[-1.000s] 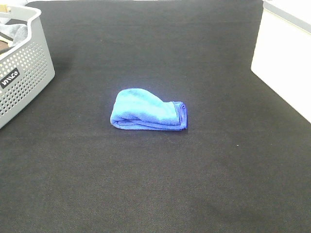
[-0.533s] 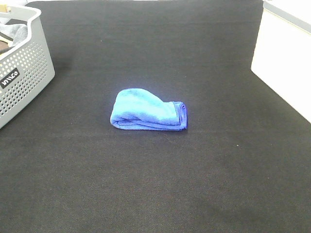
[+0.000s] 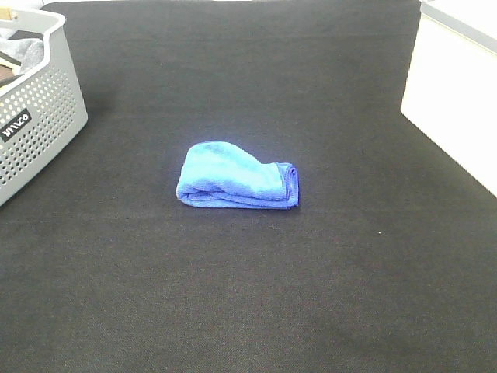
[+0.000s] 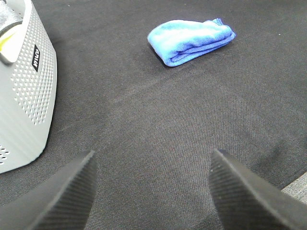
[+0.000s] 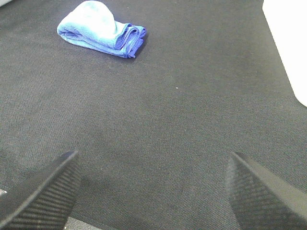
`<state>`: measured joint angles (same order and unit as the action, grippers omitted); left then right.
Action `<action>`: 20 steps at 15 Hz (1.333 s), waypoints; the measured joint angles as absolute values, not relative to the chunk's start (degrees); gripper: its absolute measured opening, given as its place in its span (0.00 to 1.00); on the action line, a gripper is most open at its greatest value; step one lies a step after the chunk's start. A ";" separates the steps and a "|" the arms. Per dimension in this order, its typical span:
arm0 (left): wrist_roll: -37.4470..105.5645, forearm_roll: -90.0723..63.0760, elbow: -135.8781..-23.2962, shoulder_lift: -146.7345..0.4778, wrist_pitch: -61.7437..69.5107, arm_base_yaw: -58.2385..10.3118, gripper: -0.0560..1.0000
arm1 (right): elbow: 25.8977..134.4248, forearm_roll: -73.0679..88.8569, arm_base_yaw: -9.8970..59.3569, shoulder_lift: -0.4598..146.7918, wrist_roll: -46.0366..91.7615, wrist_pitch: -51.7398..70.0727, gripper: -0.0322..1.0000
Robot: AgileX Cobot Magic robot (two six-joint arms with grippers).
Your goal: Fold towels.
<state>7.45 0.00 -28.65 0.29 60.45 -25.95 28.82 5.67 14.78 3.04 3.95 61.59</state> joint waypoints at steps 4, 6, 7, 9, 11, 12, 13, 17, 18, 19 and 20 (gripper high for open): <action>7.45 0.00 -28.65 0.29 60.45 -20.97 0.66 | 28.82 5.67 14.73 3.04 3.95 61.59 0.79; 7.45 0.00 -28.65 0.29 60.45 -13.12 0.66 | 28.82 5.67 10.94 3.04 3.95 61.59 0.79; 7.45 0.00 -28.65 0.29 60.45 -9.57 0.66 | 28.82 5.67 7.62 3.04 3.95 61.59 0.79; 7.45 0.00 -28.65 0.29 60.45 -3.84 0.66 | 28.82 5.67 2.58 3.04 3.95 61.59 0.79; 7.45 0.00 -28.65 0.29 60.39 -2.35 0.66 | 28.82 5.67 1.03 2.52 3.95 61.59 0.79; 7.45 0.00 -28.65 0.29 60.39 -2.35 0.66 | 28.82 5.67 0.92 1.60 3.95 61.59 0.79; 7.45 0.00 -28.65 0.29 60.39 -2.35 0.66 | 28.82 5.67 0.92 0.52 3.95 61.59 0.79; 7.45 0.00 -28.65 0.29 60.39 -2.35 0.66 | 28.82 5.73 0.92 -0.34 3.95 61.54 0.79; 7.45 0.00 -28.65 0.29 60.39 -2.35 0.66 | 28.82 5.73 0.92 -0.34 3.95 61.54 0.79; 7.45 0.00 -28.65 0.29 60.39 -2.35 0.66 | 28.82 5.73 0.92 -0.34 3.95 61.54 0.79; 7.45 0.00 -28.65 0.29 60.39 -2.35 0.66 | 28.82 5.73 0.92 -0.34 3.95 61.54 0.79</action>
<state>7.45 0.00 -28.65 0.29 60.39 -2.35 28.82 5.73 0.92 -0.34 3.95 61.54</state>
